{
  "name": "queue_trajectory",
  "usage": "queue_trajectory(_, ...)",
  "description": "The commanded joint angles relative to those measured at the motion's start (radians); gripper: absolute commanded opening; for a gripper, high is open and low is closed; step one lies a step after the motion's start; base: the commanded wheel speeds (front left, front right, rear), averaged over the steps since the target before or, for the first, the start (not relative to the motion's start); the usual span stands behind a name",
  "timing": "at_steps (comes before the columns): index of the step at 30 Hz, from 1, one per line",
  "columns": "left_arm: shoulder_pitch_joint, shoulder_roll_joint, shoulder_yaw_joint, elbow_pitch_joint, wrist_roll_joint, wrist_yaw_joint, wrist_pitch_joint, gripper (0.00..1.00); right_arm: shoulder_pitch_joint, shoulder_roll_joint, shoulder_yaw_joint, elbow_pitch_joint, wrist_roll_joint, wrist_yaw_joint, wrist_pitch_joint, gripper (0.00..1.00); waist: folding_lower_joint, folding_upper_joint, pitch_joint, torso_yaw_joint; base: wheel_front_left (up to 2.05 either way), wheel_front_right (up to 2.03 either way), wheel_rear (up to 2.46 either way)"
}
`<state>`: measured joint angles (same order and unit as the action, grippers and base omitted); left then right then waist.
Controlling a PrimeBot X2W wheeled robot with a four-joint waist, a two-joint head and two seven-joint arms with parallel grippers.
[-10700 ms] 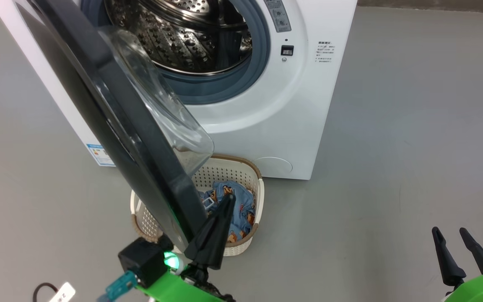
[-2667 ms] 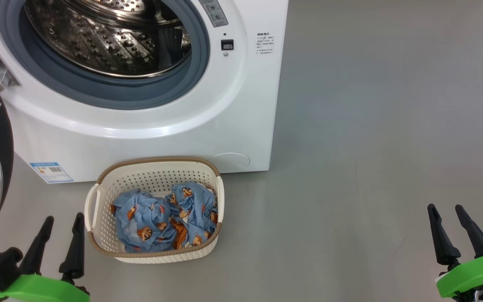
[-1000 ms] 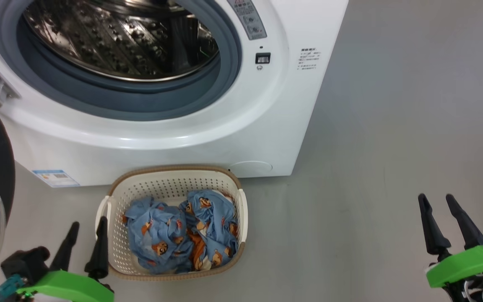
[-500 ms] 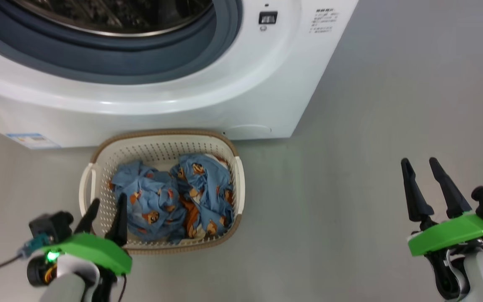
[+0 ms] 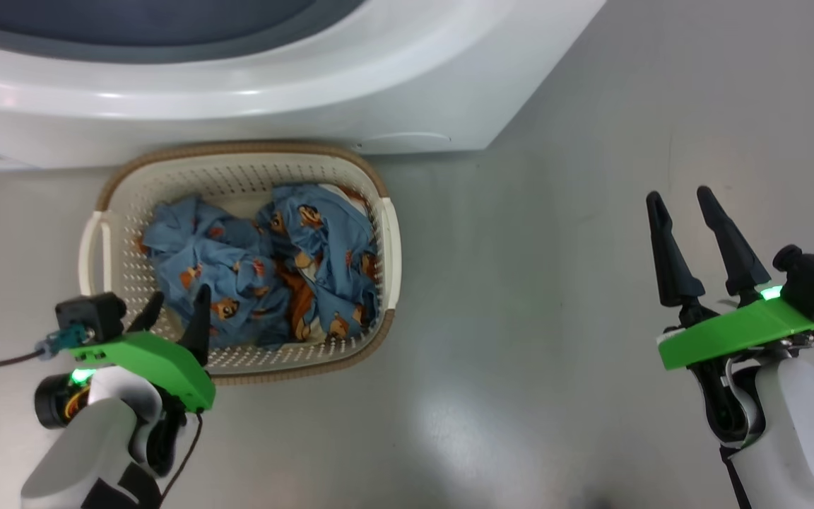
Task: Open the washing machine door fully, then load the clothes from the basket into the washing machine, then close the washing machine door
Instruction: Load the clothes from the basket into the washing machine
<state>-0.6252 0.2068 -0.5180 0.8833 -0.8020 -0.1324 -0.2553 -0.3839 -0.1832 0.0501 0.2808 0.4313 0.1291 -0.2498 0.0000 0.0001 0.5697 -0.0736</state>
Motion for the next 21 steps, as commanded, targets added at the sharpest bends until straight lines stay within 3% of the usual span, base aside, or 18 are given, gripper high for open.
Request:
queue_trajectory(1,-0.029,0.043,-0.001,0.018,-0.020,0.002,-0.006,1.00,-0.004,0.007,0.023,-0.028,-0.007,0.002,-0.012,1.00,0.0000,-0.0001,0.063,-0.024,0.00,0.00,0.00)
queue_trajectory(11,-0.164,0.076,-0.156,0.144,-0.112,0.002,0.018,1.00,-0.049,0.037,0.046,-0.041,-0.015,0.002,-0.012,1.00,0.0000,-0.0001,0.144,-0.060,0.00,0.00,0.00)
queue_trajectory(21,-0.275,0.117,-0.228,0.236,-0.184,0.002,0.061,1.00,-0.078,0.065,0.062,-0.060,-0.019,0.002,-0.012,1.00,0.0000,-0.0001,0.209,-0.105,0.00,0.00,0.00)
